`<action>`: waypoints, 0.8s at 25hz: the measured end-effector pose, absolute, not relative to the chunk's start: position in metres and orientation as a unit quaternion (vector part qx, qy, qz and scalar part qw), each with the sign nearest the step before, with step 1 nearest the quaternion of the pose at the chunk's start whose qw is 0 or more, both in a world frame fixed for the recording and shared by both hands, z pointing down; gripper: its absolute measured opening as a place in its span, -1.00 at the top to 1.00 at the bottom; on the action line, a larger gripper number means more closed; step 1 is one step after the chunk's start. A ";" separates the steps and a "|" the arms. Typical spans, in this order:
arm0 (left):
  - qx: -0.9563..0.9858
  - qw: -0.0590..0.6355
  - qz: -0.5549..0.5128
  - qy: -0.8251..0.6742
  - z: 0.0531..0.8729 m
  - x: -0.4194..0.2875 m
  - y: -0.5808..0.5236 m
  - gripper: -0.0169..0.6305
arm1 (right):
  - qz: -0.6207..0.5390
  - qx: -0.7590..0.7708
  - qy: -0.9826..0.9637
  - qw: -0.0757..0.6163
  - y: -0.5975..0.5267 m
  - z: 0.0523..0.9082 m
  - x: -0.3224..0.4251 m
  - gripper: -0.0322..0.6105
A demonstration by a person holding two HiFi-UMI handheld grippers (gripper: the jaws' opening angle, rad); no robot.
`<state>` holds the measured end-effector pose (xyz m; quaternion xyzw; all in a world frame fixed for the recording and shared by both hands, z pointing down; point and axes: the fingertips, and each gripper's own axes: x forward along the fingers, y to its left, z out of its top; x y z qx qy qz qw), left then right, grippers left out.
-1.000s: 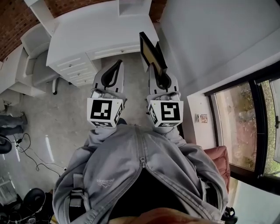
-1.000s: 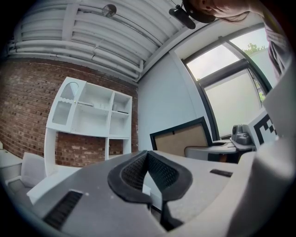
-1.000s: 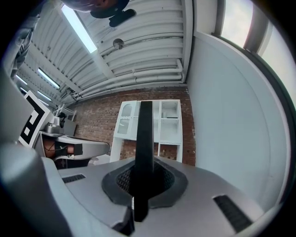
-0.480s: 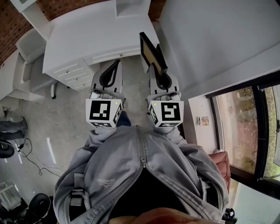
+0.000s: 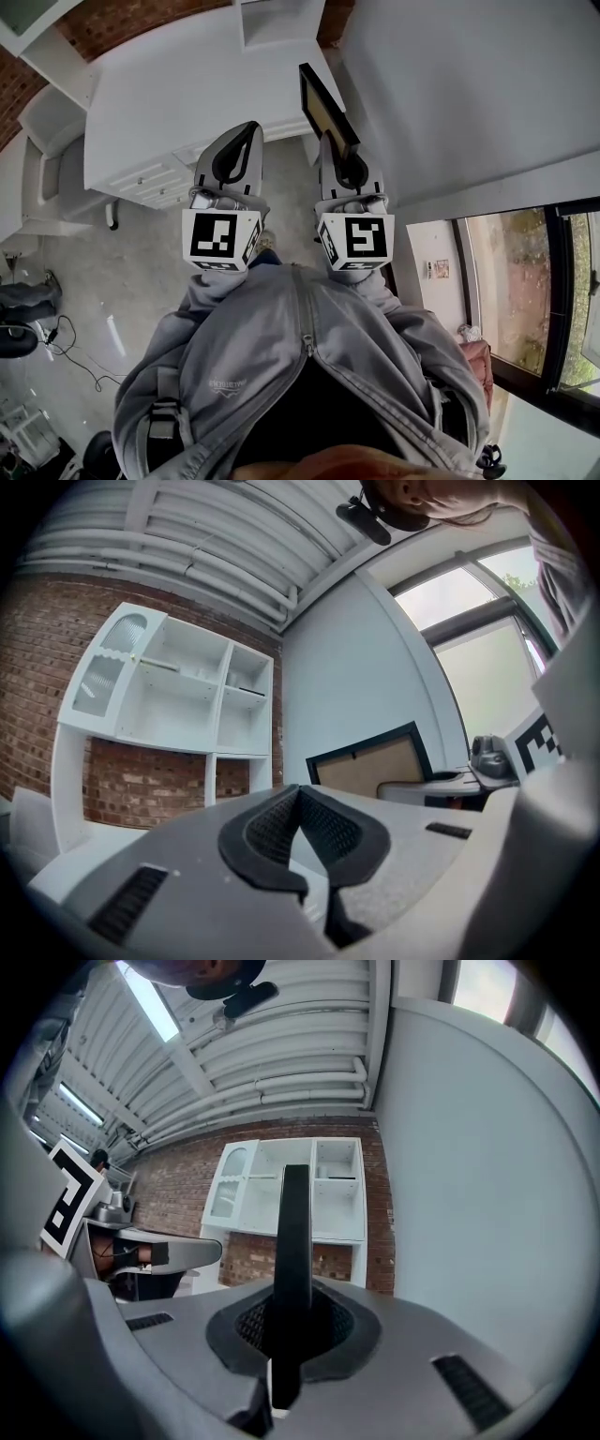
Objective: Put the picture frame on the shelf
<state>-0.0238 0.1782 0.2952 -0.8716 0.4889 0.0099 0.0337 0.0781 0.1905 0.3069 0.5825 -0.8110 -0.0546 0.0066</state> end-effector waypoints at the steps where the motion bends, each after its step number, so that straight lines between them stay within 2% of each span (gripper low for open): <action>1: -0.873 0.034 0.010 0.486 0.295 -0.025 0.170 0.92 | -0.055 0.584 -0.810 0.008 0.183 0.307 0.077 0.79; 20: -0.888 0.030 0.014 0.458 0.303 -0.053 0.077 0.93 | -0.056 0.607 -0.793 0.011 0.092 0.309 0.052 0.79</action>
